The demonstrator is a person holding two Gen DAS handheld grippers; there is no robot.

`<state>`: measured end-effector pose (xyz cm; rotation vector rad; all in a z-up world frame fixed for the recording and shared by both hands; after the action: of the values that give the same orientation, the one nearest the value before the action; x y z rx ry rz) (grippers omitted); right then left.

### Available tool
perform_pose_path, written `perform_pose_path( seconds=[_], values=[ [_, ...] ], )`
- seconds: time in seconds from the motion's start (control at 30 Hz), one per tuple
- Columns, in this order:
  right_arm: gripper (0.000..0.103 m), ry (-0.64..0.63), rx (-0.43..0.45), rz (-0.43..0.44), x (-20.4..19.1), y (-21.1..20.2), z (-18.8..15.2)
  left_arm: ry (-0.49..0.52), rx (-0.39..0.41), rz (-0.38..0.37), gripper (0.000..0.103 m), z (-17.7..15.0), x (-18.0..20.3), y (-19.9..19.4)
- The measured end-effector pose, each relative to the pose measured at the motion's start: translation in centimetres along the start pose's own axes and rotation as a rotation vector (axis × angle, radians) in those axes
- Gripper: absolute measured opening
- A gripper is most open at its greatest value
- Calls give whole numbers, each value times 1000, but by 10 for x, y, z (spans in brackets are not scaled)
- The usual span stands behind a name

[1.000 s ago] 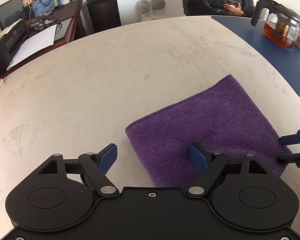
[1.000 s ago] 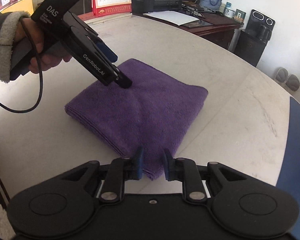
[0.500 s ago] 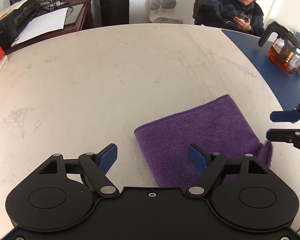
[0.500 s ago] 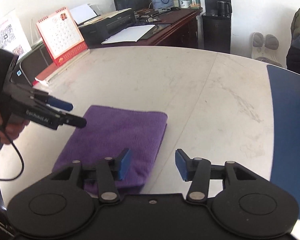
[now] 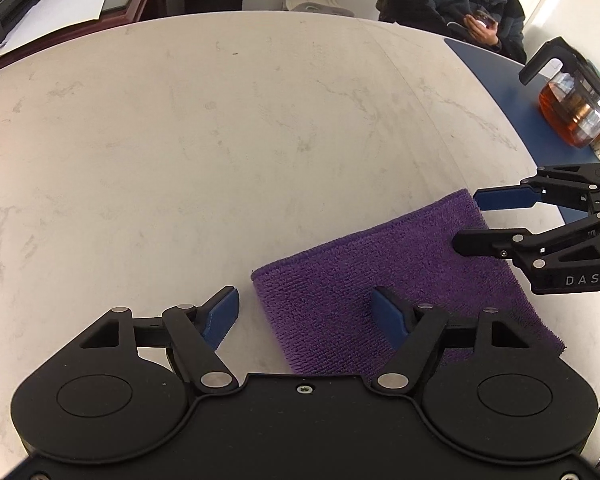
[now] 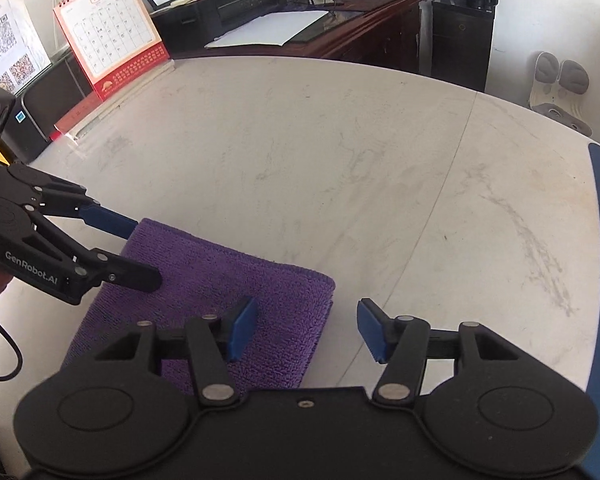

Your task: Fold towel

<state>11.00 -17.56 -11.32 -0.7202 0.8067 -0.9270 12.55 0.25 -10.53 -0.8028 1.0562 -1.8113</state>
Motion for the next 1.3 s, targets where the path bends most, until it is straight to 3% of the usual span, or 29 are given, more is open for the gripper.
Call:
perform_pose_path(
  seconds=[0.07,0.13,0.2,0.3,0.37,0.53,0.83,1.07,1.2,1.3],
  values=[
    [52,-12,-3,4,-2,1,0,19,-4,4,72,0,2,1],
    [45,-23,-13,18,-4,2,1,30,-2,1,61,2,4,1],
    [44,-33,-30,34,-5,3,3,44,-3,-14,57,3,7,1],
    [34,-41,-56,64,-3,4,6,62,-4,-20,54,5,8,1],
    [20,-41,-64,89,-2,4,8,62,0,-33,48,6,7,1],
    [14,-32,-70,147,1,5,12,60,20,-77,24,8,5,1],
    [13,-51,48,178,0,-10,32,75,102,-73,21,20,-2,-12],
    [13,-129,192,174,0,-23,64,129,243,-29,20,50,-13,-40],
    [13,-144,206,175,-2,-19,67,187,324,-27,20,58,-7,-58],
    [13,-156,216,176,-3,-15,69,210,323,-42,20,52,3,-59]
  ],
)
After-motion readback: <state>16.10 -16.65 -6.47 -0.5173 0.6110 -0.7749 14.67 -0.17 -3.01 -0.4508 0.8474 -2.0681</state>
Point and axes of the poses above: each gripper's, at about its wrist camera, not at the fingertips, and y roughly the way its jaws point, x to its right, z to its top, the point moved 1 cm from there along y, roughly the way its jaws point, and after that the axes turned 9 degrees about y, right-handed, at the moved point
